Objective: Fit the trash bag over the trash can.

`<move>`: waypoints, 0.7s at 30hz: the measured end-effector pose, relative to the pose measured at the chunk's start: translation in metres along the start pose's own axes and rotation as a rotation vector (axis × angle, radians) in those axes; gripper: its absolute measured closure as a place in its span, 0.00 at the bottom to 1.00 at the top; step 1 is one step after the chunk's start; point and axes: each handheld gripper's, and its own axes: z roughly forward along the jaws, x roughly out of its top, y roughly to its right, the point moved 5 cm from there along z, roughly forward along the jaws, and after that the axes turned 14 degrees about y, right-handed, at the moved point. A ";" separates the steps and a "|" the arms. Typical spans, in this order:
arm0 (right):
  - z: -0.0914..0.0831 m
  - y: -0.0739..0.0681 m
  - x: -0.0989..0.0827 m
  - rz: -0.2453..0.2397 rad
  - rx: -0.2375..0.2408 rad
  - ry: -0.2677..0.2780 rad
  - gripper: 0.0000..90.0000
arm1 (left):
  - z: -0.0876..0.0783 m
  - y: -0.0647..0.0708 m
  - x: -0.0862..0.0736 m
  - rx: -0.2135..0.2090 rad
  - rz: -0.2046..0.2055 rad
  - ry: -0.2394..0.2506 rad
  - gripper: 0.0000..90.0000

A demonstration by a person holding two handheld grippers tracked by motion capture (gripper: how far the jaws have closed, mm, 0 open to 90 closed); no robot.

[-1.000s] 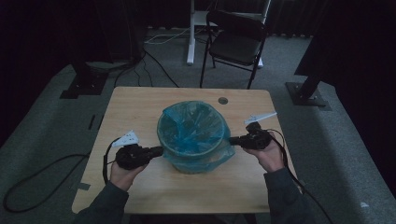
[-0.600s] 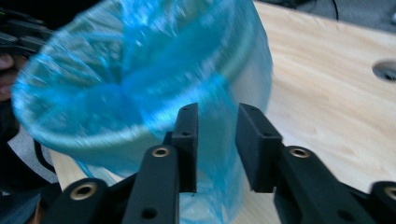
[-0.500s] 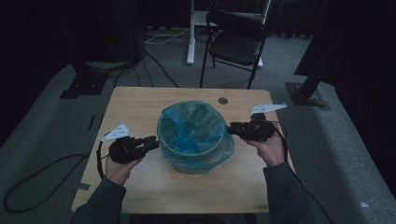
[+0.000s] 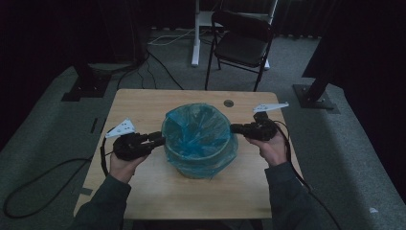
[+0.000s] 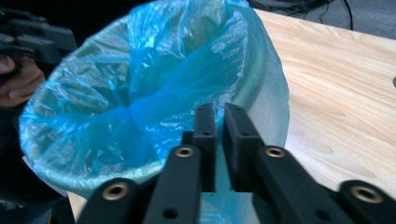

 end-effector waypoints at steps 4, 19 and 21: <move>0.001 0.000 -0.002 -0.010 -0.008 -0.016 1.00 | 0.007 0.000 0.006 -0.010 0.007 0.000 0.73; 0.004 0.006 -0.011 -0.007 -0.036 -0.054 1.00 | 0.040 -0.003 0.026 -0.041 0.084 -0.046 0.70; 0.004 0.006 -0.011 -0.007 -0.035 -0.055 1.00 | 0.045 -0.002 0.029 -0.047 0.090 -0.057 0.70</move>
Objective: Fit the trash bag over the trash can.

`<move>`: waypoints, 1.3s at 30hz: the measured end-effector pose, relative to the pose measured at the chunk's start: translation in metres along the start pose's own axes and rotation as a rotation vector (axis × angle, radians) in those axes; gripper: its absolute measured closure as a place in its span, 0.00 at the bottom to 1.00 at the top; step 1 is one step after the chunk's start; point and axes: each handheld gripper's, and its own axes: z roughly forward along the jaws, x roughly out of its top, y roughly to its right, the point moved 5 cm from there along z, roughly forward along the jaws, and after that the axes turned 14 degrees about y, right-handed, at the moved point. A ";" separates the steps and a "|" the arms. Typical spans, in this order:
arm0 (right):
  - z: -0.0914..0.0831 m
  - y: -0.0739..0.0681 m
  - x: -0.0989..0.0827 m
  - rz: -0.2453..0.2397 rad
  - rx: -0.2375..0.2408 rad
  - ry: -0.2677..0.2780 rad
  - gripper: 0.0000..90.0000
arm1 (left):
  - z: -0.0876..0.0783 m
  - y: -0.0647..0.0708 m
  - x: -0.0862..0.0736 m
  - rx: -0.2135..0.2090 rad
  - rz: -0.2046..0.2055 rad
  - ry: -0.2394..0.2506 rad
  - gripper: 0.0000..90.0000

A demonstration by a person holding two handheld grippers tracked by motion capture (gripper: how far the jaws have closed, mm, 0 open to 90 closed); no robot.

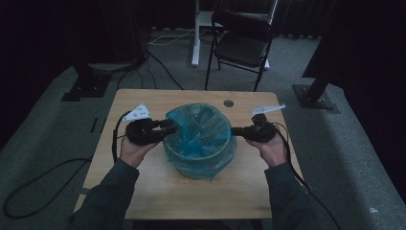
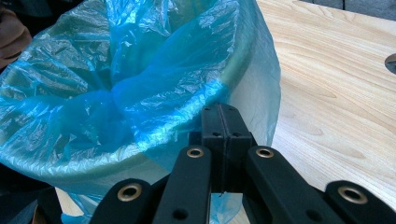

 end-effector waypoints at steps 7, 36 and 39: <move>0.000 0.000 0.000 -0.002 0.005 0.000 1.00 | 0.019 0.004 0.009 -0.053 0.030 -0.060 0.66; -0.001 0.000 -0.004 -0.004 0.016 -0.002 1.00 | 0.081 0.012 0.033 -0.103 0.143 -0.175 0.67; -0.001 0.000 -0.004 -0.003 0.017 -0.002 1.00 | 0.087 0.014 0.032 -0.109 0.153 -0.193 0.67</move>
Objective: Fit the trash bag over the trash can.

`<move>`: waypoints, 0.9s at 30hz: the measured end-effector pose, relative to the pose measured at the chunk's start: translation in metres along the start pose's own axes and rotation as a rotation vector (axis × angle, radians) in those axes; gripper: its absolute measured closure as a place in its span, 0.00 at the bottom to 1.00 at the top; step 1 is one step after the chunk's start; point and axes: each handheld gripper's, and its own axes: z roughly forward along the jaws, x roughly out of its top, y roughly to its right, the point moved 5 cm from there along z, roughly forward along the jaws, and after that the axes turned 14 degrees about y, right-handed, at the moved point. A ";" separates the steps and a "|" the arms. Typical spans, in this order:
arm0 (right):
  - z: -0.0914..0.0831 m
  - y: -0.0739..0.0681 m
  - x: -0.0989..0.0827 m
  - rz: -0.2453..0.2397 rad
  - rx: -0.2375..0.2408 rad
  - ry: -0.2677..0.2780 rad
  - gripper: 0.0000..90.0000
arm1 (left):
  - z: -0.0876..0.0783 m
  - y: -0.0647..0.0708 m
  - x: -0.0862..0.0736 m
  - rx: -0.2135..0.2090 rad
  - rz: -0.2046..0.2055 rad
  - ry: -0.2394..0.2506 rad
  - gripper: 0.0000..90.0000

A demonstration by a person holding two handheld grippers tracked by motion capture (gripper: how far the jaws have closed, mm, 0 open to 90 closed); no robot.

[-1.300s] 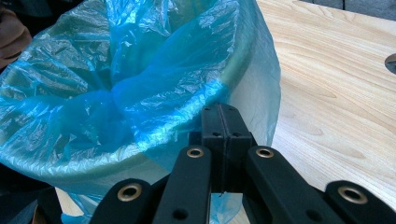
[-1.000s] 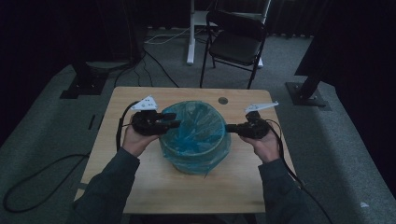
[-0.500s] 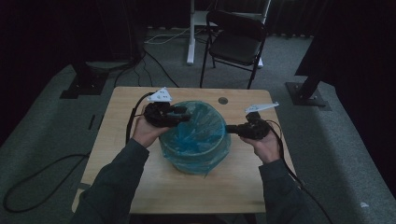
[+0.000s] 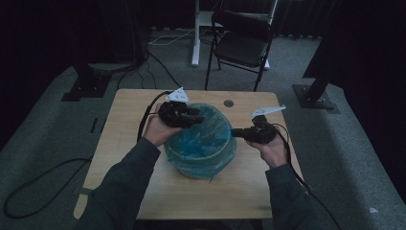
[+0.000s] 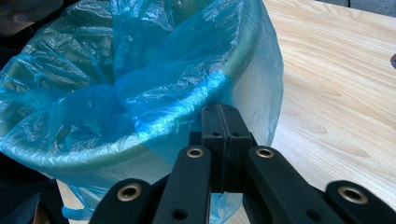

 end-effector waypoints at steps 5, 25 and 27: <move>0.000 0.000 -0.001 -0.003 0.000 -0.003 1.00 | 0.010 0.001 0.001 -0.011 0.009 -0.027 0.67; 0.000 0.000 -0.002 -0.007 0.005 -0.005 1.00 | 0.035 0.005 -0.008 -0.021 0.097 -0.180 0.67; 0.000 0.000 -0.002 -0.008 0.005 -0.006 1.00 | 0.039 0.008 -0.008 -0.025 0.109 -0.196 0.67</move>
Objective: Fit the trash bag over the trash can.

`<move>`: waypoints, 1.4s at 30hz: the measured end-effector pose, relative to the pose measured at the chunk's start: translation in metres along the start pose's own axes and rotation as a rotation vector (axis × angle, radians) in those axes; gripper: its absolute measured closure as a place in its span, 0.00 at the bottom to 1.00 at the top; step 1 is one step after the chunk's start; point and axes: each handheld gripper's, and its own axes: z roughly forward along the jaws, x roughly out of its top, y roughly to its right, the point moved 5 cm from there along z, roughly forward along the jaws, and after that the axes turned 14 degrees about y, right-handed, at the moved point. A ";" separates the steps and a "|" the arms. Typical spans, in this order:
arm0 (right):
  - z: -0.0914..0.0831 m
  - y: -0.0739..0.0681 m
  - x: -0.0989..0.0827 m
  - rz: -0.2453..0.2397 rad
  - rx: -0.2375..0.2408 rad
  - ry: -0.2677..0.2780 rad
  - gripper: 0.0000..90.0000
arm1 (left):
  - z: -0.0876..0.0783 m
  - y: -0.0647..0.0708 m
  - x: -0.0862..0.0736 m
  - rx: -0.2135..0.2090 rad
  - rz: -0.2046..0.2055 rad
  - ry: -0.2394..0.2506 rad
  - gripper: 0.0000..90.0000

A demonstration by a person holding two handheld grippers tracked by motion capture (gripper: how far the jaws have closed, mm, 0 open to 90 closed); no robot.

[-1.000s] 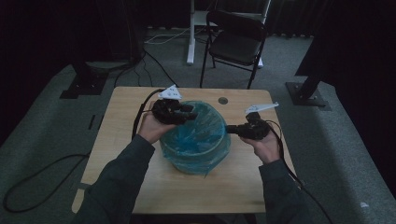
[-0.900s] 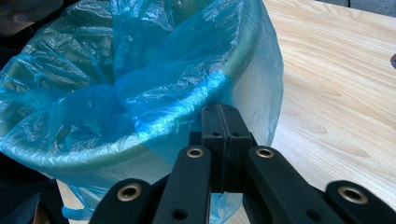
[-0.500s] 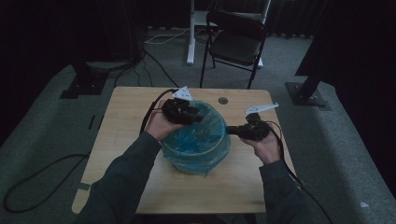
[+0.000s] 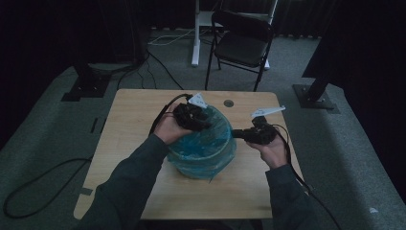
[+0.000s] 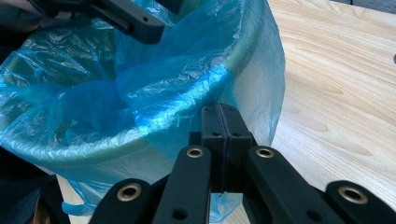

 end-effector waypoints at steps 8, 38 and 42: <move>0.000 0.000 -0.002 -0.001 0.004 -0.004 1.00 | 0.012 0.002 -0.002 -0.006 0.029 -0.086 0.67; 0.000 -0.001 -0.003 0.001 0.006 -0.009 1.00 | 0.041 -0.001 -0.016 0.035 0.107 -0.342 0.67; 0.000 -0.001 -0.003 0.001 0.006 -0.009 1.00 | 0.043 -0.002 -0.019 0.039 0.101 -0.368 0.67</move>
